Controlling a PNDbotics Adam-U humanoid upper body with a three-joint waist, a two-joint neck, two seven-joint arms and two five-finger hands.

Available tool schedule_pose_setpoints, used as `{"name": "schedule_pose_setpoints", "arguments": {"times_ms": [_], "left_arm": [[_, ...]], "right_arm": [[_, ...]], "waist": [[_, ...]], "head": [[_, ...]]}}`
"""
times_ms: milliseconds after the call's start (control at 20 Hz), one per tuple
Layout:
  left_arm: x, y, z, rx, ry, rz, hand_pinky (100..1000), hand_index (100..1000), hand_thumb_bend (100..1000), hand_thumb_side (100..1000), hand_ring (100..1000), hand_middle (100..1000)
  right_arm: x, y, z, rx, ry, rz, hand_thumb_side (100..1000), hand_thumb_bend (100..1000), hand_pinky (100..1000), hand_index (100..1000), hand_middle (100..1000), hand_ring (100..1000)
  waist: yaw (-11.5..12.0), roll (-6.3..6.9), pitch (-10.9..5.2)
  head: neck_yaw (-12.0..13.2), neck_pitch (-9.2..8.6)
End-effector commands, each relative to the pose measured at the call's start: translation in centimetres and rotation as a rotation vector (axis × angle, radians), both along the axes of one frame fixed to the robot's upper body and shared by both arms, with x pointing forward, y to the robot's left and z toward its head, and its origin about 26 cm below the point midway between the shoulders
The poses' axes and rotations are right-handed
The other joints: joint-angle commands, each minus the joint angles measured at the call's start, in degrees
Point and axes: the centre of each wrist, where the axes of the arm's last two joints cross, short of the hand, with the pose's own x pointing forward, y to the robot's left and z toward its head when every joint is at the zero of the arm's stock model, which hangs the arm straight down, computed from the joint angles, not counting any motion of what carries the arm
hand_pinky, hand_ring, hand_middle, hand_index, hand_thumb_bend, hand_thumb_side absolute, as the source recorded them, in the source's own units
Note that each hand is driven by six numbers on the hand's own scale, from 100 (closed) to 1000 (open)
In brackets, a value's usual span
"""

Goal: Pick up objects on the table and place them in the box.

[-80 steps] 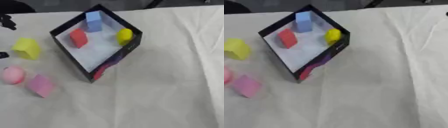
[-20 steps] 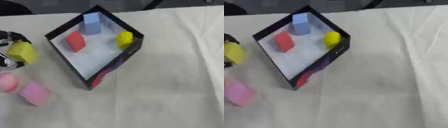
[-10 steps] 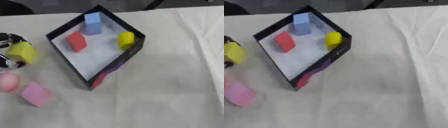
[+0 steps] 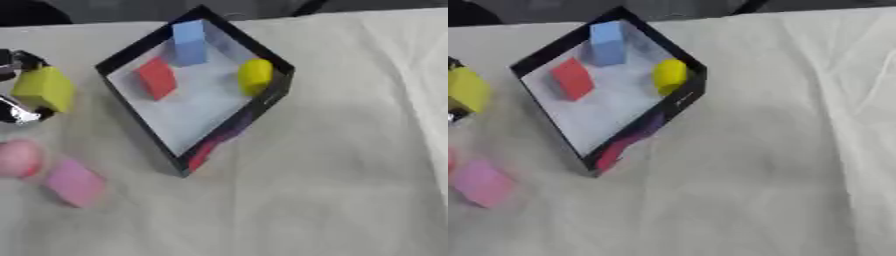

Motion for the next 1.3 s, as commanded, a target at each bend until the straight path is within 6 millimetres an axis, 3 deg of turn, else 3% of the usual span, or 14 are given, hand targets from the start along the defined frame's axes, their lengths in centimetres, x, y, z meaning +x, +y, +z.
{"name": "schedule_pose_setpoints", "arguments": {"times_ms": [50, 300, 500, 750, 850, 1050, 1300], "left_arm": [[-1.2, -0.3, 4.0, 0.152, -0.040, -0.141, 680, 689, 209, 171, 615, 577], [-1.2, -3.0, 5.6, 0.117, -0.125, -0.235, 676, 681, 214, 149, 608, 570], [-1.1, -7.0, 7.3, 0.102, -0.194, -0.371, 671, 677, 248, 133, 607, 568], [-0.6, -13.3, 8.3, 0.065, -0.222, -0.574, 684, 677, 100, 138, 609, 572], [-0.2, -15.6, 8.6, 0.055, -0.196, -0.639, 683, 677, 103, 140, 611, 573], [0.9, -17.9, 8.3, 0.059, -0.130, -0.679, 678, 613, 100, 167, 604, 564], [3.2, -19.9, 6.6, 0.107, -0.068, -0.645, 652, 586, 120, 189, 598, 558]], "right_arm": [[-0.2, -0.4, 0.7, -0.016, -0.013, -0.009, 510, 100, 910, 830, 602, 605], [-0.3, -0.3, 0.7, -0.012, -0.008, 0.003, 516, 100, 911, 830, 603, 606], [-0.3, -0.3, 0.8, -0.013, -0.003, 0.014, 521, 100, 911, 831, 604, 607], [-0.2, 0.0, 1.1, -0.013, -0.005, 0.034, 523, 100, 911, 831, 605, 607], [-0.2, 0.1, 1.2, -0.012, -0.003, 0.040, 523, 100, 911, 831, 605, 607], [-0.2, 0.1, 1.2, -0.007, -0.004, 0.039, 523, 100, 911, 831, 605, 607], [-0.1, 0.5, 1.3, -0.004, 0.000, 0.053, 523, 100, 912, 832, 606, 608]], "waist": [[0.5, -0.56, -3.01], [1.8, -0.59, -5.02], [2.5, -0.36, -6.38], [2.6, 0.02, -7.42], [2.5, 0.16, -7.76], [2.2, 0.38, -8.17], [1.6, 0.59, -8.22]], "head": [[-0.3, 0.94], [-0.4, 2.23], [-1.0, 2.92], [-1.6, 3.17], [-1.8, 3.04], [-1.9, 2.82], [-1.4, 1.79]]}}
